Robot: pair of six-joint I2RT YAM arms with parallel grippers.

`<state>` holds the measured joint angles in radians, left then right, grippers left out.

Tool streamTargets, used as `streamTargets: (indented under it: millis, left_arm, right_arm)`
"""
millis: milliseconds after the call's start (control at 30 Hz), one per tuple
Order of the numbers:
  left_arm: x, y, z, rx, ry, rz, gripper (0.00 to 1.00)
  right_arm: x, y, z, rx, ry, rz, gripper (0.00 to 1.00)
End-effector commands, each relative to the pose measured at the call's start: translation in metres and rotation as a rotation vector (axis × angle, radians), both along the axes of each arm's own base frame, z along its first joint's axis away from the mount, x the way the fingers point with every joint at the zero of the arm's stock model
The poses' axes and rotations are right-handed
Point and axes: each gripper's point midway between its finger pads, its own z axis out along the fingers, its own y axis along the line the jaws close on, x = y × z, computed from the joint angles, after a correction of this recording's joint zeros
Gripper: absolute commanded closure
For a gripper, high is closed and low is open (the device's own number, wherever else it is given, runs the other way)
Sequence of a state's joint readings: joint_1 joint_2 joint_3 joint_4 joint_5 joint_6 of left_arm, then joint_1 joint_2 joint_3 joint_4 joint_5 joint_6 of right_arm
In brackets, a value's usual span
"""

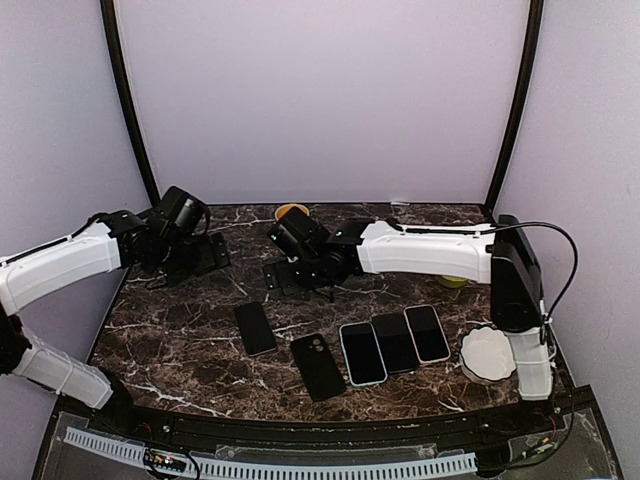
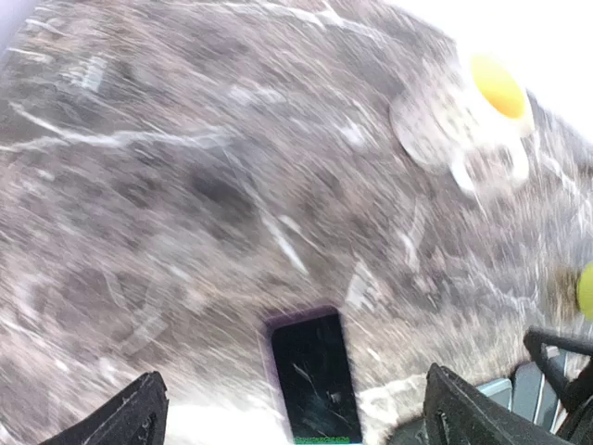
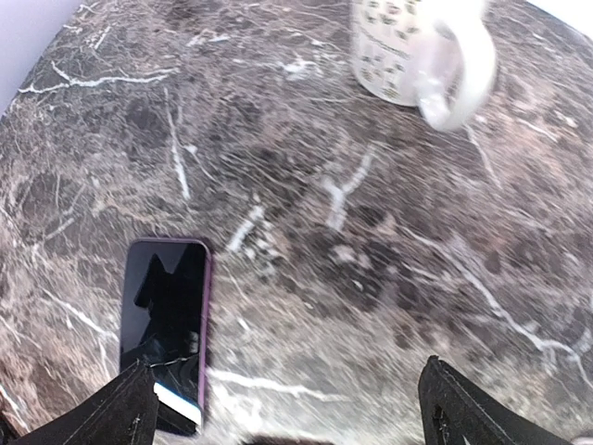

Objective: Put the phone into the phone case
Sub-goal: Move the phone to the center of the board.

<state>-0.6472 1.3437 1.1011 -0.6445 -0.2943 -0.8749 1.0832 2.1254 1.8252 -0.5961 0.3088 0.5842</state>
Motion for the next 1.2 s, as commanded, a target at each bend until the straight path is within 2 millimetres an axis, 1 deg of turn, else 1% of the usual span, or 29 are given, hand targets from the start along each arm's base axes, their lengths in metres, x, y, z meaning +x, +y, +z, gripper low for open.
streamTargets:
  millis: [0, 67, 133, 167, 233, 267, 300, 333, 367, 400, 433, 500, 600, 667, 867, 1067, 1167]
  left_arm:
    - [0.010, 0.034, 0.008, 0.005, -0.160, -0.064, 0.01]
    - [0.014, 0.048, 0.016, 0.061, -0.238, -0.049, 0.01]
    - [0.018, 0.058, 0.017, 0.125, -0.266, -0.039, 0.01]
    - [0.019, 0.059, 0.015, 0.144, -0.267, -0.041, 0.01]
    - [0.023, 0.061, 0.007, 0.184, -0.243, -0.057, 0.01]
    - [0.023, 0.058, -0.003, 0.180, -0.195, -0.074, 0.01]
    - [0.026, 0.061, -0.012, 0.185, -0.155, -0.070, 0.01]
    - [0.027, 0.059, -0.014, 0.170, -0.130, -0.080, 0.01]
    - [0.029, 0.061, -0.022, 0.173, -0.096, -0.075, 0.01]
    - [0.029, 0.059, -0.023, 0.158, -0.075, -0.082, 0.01]
    - [0.030, 0.062, -0.029, 0.159, -0.050, -0.077, 0.01]
    - [0.031, 0.060, -0.032, 0.141, -0.027, -0.083, 0.01]
    - [0.030, 0.054, -0.035, 0.104, -0.021, -0.104, 0.01]
    - [0.030, 0.054, -0.035, 0.093, -0.025, -0.109, 0.01]
    - [0.033, 0.058, -0.034, 0.067, -0.031, -0.101, 0.01]
    - [0.034, 0.060, -0.037, 0.050, -0.017, -0.093, 0.01]
    - [0.035, 0.060, -0.039, 0.039, -0.011, -0.096, 0.01]
  right_arm:
    - [0.006, 0.028, -0.005, 0.067, 0.016, 0.017, 0.02]
    - [0.007, 0.036, -0.012, 0.064, 0.014, 0.017, 0.03]
    - [0.008, 0.043, -0.022, 0.052, 0.025, 0.013, 0.03]
    - [0.008, 0.048, -0.027, 0.051, 0.035, 0.018, 0.04]
    - [0.005, 0.063, -0.037, 0.057, 0.057, 0.042, 0.04]
    - [0.000, 0.068, -0.046, 0.046, 0.071, 0.059, 0.03]
    - [-0.005, 0.079, -0.046, 0.052, 0.072, 0.082, 0.02]
    - [-0.007, 0.084, -0.049, 0.043, 0.073, 0.090, 0.02]
    - [-0.013, 0.089, -0.055, 0.026, 0.074, 0.100, 0.02]
    - [-0.015, 0.091, -0.061, 0.004, 0.074, 0.099, 0.02]
    - [-0.018, 0.091, -0.066, -0.016, 0.075, 0.096, 0.02]
    - [-0.022, 0.089, -0.077, -0.052, 0.077, 0.089, 0.02]
    - [-0.031, 0.087, -0.088, -0.093, 0.079, 0.097, 0.02]
    - [-0.037, 0.086, -0.095, -0.131, 0.073, 0.114, 0.02]
    - [-0.062, 0.100, -0.113, -0.142, 0.107, 0.194, 0.02]
    - [-0.060, 0.081, -0.134, -0.253, 0.106, 0.185, 0.07]
    - [-0.062, 0.073, -0.143, -0.266, 0.153, 0.193, 0.16]
